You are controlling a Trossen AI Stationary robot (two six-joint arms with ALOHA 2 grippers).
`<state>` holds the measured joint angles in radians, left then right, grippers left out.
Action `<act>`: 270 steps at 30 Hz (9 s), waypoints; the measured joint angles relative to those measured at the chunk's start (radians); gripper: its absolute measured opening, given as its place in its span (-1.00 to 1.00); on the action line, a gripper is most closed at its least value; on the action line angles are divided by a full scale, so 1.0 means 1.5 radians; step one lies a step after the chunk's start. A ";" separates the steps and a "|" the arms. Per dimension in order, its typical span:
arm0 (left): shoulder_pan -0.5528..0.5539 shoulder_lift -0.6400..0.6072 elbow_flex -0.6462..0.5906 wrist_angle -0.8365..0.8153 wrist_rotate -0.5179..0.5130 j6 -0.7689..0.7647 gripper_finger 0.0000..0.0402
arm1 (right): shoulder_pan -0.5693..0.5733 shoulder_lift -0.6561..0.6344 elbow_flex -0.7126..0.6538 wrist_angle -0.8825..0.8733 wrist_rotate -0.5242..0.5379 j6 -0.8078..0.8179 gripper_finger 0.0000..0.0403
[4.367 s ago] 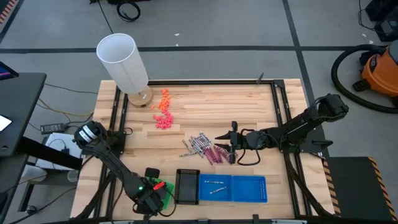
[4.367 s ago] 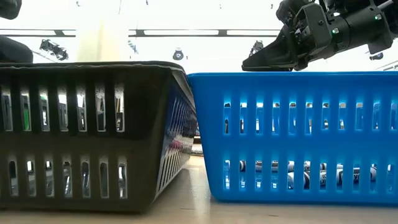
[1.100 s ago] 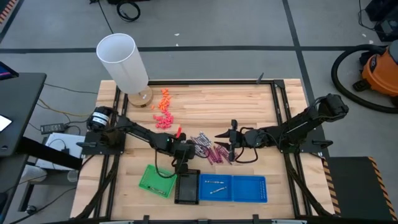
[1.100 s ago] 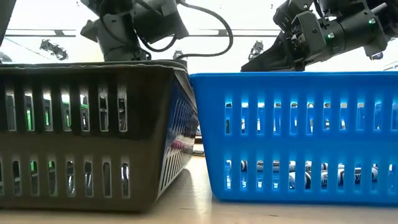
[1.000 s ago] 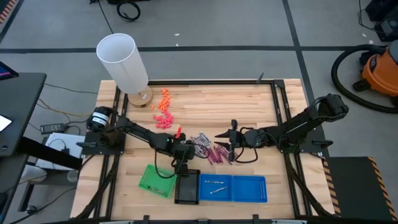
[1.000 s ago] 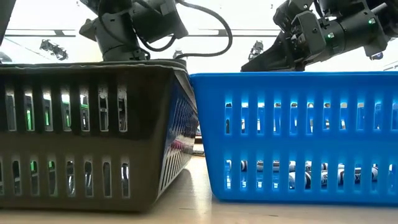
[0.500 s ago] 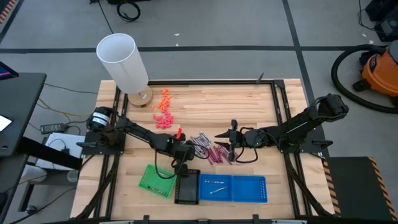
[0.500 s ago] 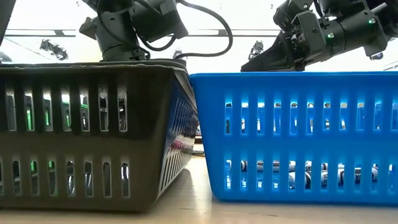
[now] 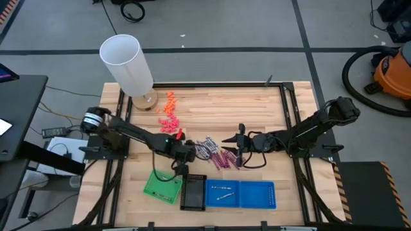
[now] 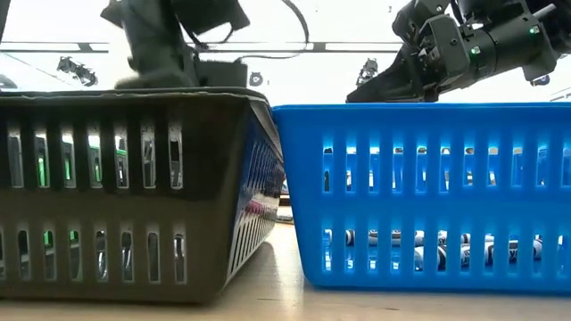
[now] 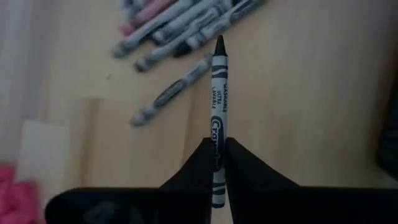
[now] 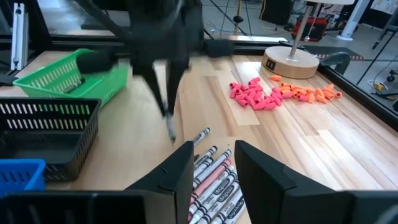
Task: Sort crayons
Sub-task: Put the black crayon into the green bin
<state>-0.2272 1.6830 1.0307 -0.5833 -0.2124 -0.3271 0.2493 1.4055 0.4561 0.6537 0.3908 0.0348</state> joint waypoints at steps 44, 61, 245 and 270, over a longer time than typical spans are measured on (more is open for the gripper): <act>-0.272 -0.228 -0.236 0.086 0.164 -0.338 -0.89 | 0.000 0.000 0.000 0.016 0.003 0.009 -0.37; -0.277 -0.227 -0.236 0.102 0.126 -0.340 -0.47 | 0.000 0.000 0.000 0.017 0.003 0.009 -0.37; -0.110 -0.079 -0.037 0.135 0.049 0.210 -0.41 | -0.089 0.000 0.000 -0.175 0.070 0.190 -0.37; 0.077 0.077 -0.033 0.330 0.111 0.420 -0.41 | -0.087 0.000 0.000 -0.157 0.070 0.166 -0.37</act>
<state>-0.1110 1.7983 0.9804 -0.0884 -0.0455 0.3030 0.1184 1.4055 0.4561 0.4185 0.4965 0.2844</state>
